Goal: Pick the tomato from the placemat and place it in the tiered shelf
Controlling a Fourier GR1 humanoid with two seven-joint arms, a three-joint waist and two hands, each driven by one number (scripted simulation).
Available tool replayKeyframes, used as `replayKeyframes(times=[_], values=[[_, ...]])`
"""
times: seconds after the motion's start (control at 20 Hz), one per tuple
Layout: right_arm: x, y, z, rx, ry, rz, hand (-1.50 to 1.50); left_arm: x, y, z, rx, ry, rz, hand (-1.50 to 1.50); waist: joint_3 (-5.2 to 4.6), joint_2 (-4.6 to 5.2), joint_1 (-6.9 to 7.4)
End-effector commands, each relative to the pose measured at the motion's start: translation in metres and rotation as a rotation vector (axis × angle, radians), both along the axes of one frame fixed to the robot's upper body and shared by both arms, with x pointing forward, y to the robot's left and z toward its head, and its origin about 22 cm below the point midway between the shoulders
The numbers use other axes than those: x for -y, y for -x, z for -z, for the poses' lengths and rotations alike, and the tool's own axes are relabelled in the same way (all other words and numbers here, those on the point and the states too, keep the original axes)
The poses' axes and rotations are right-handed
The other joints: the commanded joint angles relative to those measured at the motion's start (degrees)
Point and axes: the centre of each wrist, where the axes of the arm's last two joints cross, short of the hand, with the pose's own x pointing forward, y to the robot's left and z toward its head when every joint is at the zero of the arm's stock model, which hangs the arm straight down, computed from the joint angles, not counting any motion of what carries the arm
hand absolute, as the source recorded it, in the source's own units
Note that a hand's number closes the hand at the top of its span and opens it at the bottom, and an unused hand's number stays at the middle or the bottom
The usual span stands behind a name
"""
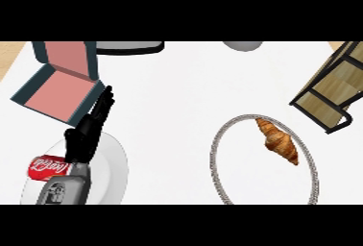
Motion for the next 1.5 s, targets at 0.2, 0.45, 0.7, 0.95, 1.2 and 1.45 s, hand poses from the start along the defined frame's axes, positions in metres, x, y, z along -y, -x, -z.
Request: replayKeyframes(times=[0.2, 0.45, 0.7, 0.95, 1.2, 1.45], values=[[0.034, 0.004, -0.088, 0.182, -0.122, 0.03, 1.5, 0.007, -0.01, -0.004, -0.007, -0.011, 0.015, 0.0, -0.02, 0.27, 0.93], [0.045, 0.004, -0.118, 0.244, -0.179, 0.137, 1.5, 0.016, -0.009, 0.001, -0.013, -0.004, 0.037, 0.0, 0.02, 0.3, 1.51], [0.052, -0.008, -0.149, 0.313, -0.158, 0.227, 1.5, 0.003, 0.004, 0.003, -0.004, -0.019, 0.038, 0.0, 0.05, 0.29, 2.02], [0.055, -0.048, -0.16, 0.319, -0.188, 0.284, 1.5, 0.016, -0.008, -0.003, 0.012, -0.004, 0.061, 0.0, 0.09, 0.53, 2.85], [0.043, -0.067, -0.194, 0.359, -0.199, 0.33, 1.5, -0.001, 0.002, 0.0, 0.0, -0.013, 0.052, 0.0, 0.06, 0.47, 3.08], [0.038, -0.088, -0.191, 0.421, -0.221, 0.349, 1.5, 0.018, 0.004, 0.009, 0.013, -0.019, 0.051, 0.0, 0.07, 0.48, 2.95]])
